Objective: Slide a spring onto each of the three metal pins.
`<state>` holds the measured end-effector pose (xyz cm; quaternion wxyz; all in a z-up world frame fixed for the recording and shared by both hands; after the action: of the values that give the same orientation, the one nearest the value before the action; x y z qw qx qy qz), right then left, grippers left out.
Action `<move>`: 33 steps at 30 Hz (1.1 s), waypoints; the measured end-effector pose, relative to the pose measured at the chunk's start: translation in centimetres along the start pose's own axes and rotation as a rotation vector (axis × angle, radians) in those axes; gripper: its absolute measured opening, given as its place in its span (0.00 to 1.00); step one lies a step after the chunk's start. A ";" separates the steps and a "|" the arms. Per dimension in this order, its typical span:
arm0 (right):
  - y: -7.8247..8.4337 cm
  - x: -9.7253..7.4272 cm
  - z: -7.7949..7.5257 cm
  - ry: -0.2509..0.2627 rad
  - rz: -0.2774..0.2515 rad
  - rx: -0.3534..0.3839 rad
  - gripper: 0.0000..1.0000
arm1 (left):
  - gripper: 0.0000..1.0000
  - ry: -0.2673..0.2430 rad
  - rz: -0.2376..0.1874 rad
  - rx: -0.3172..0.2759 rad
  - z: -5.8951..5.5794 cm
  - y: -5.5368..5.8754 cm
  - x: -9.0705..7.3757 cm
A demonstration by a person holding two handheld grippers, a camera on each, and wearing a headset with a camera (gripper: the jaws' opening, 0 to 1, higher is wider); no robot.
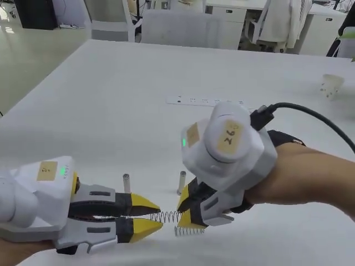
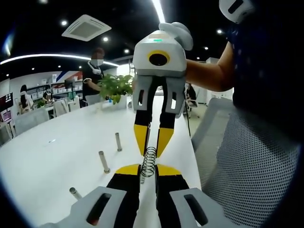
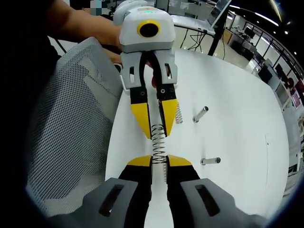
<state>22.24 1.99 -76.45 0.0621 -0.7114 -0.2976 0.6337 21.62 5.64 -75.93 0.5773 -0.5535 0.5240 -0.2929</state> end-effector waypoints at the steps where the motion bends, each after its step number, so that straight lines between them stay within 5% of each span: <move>1: 0.0 0.0 0.0 0.000 0.000 -0.001 0.08 | 0.03 0.001 0.000 0.002 0.0 0.0 0.0; 33: 0.6 0.7 0.4 -0.010 -0.049 0.039 0.10 | 0.02 0.033 -0.028 0.007 -0.8 -0.9 0.0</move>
<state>22.05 1.74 -77.37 0.0901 -0.6992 -0.3028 0.6413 21.09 5.16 -74.92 0.5662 -0.5538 0.5248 -0.3120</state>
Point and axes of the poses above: the centre of the closed fingertips' face, and the gripper's own axes: x roughly forward along the fingers, z roughly to its left, y roughly out of its underside, the point moved 2 cm from there along -x, roughly backward along the fingers, and after that the axes turned 12 degrees about -x, right-handed, at the moved point
